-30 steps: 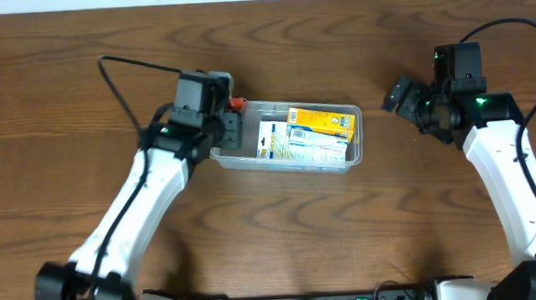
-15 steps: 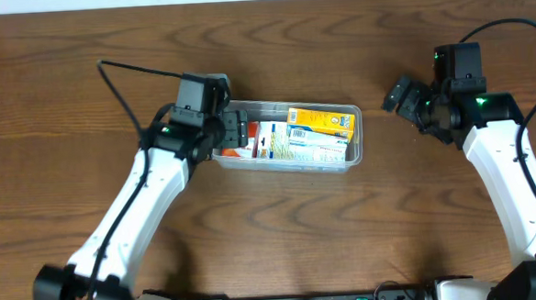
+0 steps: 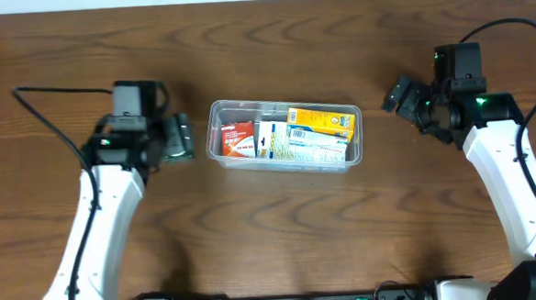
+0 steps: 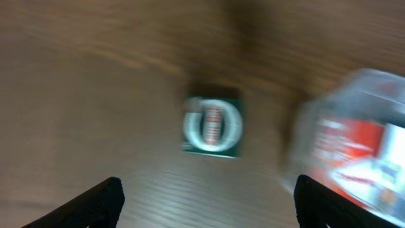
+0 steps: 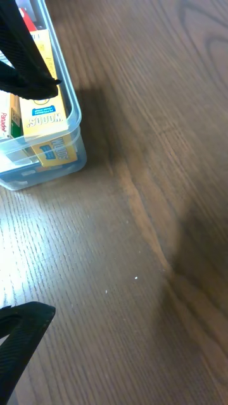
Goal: Pack container
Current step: 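Carry the red box right and drop it into the container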
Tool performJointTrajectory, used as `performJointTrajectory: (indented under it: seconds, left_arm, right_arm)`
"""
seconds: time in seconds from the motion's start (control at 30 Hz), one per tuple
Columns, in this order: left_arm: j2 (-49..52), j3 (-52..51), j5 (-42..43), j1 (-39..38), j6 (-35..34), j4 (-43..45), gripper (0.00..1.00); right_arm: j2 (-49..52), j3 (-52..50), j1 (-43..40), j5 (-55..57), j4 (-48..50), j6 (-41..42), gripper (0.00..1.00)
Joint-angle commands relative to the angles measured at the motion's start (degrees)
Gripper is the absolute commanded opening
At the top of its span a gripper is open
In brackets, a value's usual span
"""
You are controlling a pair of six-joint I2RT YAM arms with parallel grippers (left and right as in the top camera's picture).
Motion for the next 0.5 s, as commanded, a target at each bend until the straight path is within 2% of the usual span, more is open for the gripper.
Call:
performJointTrajectory:
  seconds: [0.0, 0.07, 0.2, 0.47]
  left_arm:
    - [4.9, 0.9, 0.9, 3.2, -0.5, 0.4, 0.87]
    - [8.4, 0.9, 3.8, 4.3, 1.3, 1.8, 0.87]
    - [16.2, 0.9, 9.3, 4.6, 10.1, 6.2, 0.87]
    - [23.6, 0.9, 10.8, 4.6, 14.5, 10.4, 0.88]
  right_arm:
    - [-1.0, 0.4, -0.3, 0.0, -0.1, 0.8, 0.99]
    - [-1.0, 0.4, -0.3, 0.0, -0.1, 0.8, 0.99]
    - [-1.0, 0.4, -0.3, 0.0, -0.1, 0.8, 0.99]
    - [-1.0, 0.4, -0.3, 0.0, -0.1, 0.8, 0.99]
